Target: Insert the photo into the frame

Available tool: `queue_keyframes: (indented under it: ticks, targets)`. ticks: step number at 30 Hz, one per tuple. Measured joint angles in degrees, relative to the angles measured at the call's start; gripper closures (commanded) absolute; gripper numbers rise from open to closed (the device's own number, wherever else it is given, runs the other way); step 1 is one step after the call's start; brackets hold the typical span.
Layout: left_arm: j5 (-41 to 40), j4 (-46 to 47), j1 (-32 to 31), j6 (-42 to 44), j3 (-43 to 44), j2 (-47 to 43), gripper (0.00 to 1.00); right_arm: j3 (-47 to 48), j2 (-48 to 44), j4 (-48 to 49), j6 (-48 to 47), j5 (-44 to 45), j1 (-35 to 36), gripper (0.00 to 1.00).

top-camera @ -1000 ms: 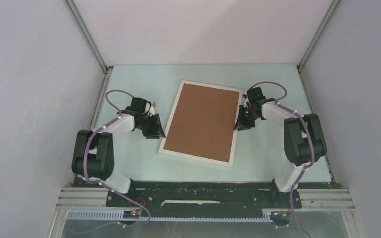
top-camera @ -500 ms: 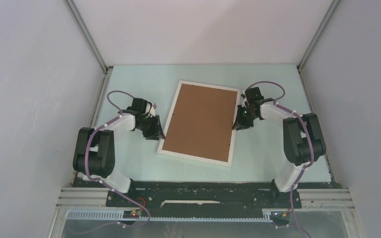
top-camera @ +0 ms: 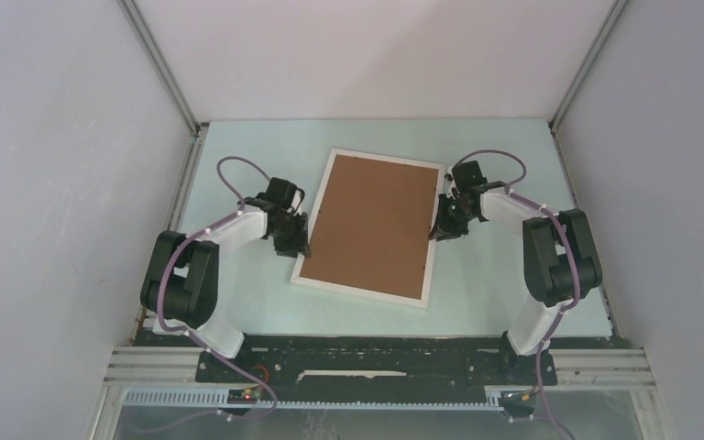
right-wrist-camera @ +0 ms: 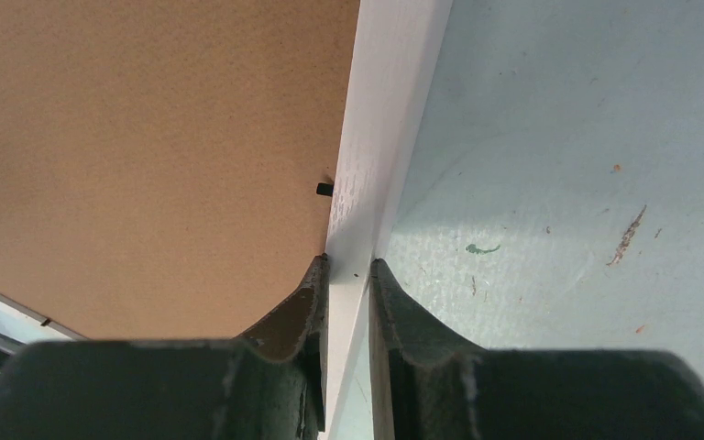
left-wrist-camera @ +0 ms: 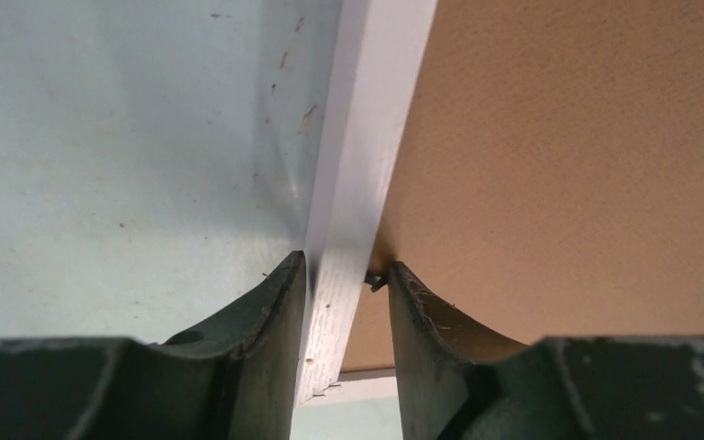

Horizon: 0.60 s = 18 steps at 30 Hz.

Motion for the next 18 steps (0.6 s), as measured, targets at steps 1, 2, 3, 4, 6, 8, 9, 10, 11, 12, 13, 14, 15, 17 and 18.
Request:
queue_keyframes:
  ticks: [1,2,3,4,6,8,9,10,11,12,13,14,15,17,18]
  targets:
    - [-0.7,0.2,-0.6,-0.4,0.1,0.0,0.65,0.0,0.0,0.0,0.0,0.1,0.0,0.83]
    - [-1.6,0.3,-1.4,-1.0,0.3,0.4,0.65,0.0,0.0,0.0,0.0,0.1,0.0,0.83]
    - [-2.5,0.2,-2.1,-1.4,0.7,0.8,0.65,0.0,0.0,0.0,0.0,0.1,0.1,0.83]
    - [-3.5,0.0,-2.8,-1.7,1.0,1.3,0.66,0.1,0.0,-0.1,0.0,0.2,0.1,0.83]
    - [-6.0,-1.2,-4.3,-2.3,2.1,1.9,0.64,0.1,0.0,-0.1,0.0,0.3,0.1,0.83]
    - [-8.1,-2.4,-5.6,-2.5,3.1,2.4,0.57,0.1,0.0,-0.1,0.0,0.3,0.2,0.83]
    - [-9.0,-2.6,-6.1,-2.6,3.3,2.4,0.52,0.1,0.0,-0.1,0.0,0.4,0.2,0.83]
    - [-10.0,-2.6,-6.7,-2.6,3.3,1.5,0.46,0.1,0.0,-0.1,0.0,0.4,0.2,0.81]
    - [-10.8,-2.6,-7.1,-2.7,3.2,0.9,0.42,0.1,0.0,-0.1,0.0,0.3,0.2,0.79]
    - [-11.4,-2.1,-7.4,-2.7,3.1,0.6,0.37,0.1,0.0,-0.1,0.0,0.3,0.2,0.76]
    - [-11.6,-1.7,-7.7,-2.6,2.8,0.2,0.33,0.1,0.0,-0.1,0.0,0.3,0.2,0.74]
    - [-11.6,-1.5,-7.9,-2.7,2.3,-0.5,0.27,0.1,0.0,-0.1,0.0,0.2,0.2,0.72]
    - [-11.6,-1.9,-7.9,-2.7,1.8,-1.5,0.23,0.1,0.0,-0.1,0.0,0.1,0.2,0.68]
    - [-11.3,-2.7,-7.5,-3.1,0.8,-4.5,0.17,0.1,0.0,0.3,0.0,-0.3,0.3,0.57]
    - [-10.8,-2.8,-6.9,-3.7,0.1,-6.8,0.14,-0.2,0.0,0.8,0.0,-0.7,0.4,0.52]
